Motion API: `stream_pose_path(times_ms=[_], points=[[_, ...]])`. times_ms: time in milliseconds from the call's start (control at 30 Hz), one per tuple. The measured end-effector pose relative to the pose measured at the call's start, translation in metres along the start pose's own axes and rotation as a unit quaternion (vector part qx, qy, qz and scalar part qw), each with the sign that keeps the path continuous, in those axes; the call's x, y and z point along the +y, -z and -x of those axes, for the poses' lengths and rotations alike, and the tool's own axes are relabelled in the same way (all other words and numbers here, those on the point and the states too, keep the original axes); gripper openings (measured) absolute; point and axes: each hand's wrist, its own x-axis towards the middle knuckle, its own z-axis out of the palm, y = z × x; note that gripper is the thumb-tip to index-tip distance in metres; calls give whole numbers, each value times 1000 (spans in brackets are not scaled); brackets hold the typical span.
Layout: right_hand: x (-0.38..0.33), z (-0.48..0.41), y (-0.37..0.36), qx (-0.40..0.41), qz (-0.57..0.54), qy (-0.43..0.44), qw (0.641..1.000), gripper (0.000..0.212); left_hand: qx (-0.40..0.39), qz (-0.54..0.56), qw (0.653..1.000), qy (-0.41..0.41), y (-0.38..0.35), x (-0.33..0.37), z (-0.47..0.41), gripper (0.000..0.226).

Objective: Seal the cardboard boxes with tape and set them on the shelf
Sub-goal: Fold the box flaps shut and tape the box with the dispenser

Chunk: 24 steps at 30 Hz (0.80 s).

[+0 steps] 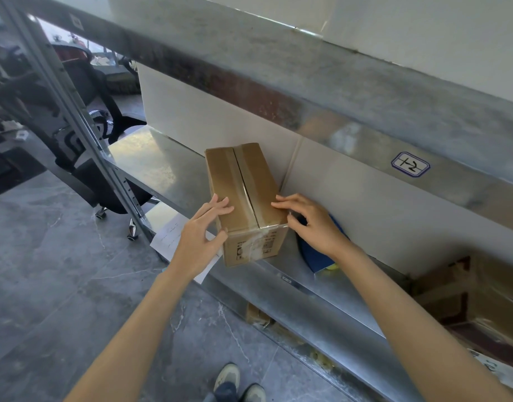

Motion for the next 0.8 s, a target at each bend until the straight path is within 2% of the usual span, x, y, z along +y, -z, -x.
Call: stream_pose_path(times_ms=[67,167,400,800], points=[[-1,0,9,-33,14,2,999,53,-31,-5,1000,-3,7,-2,-1,57],[0,-2,14,-43,22,2,999,63,-21,-19,1000,-6,8,-2,-3,58],[-2,-6,3,25,-11,-4,1000,40,35,-28,999,-22,-2,-9,-2,51],[0,-8,-7,73,-63,-30,995,34,58,-17,998,-20,-8,-12,-3,50]])
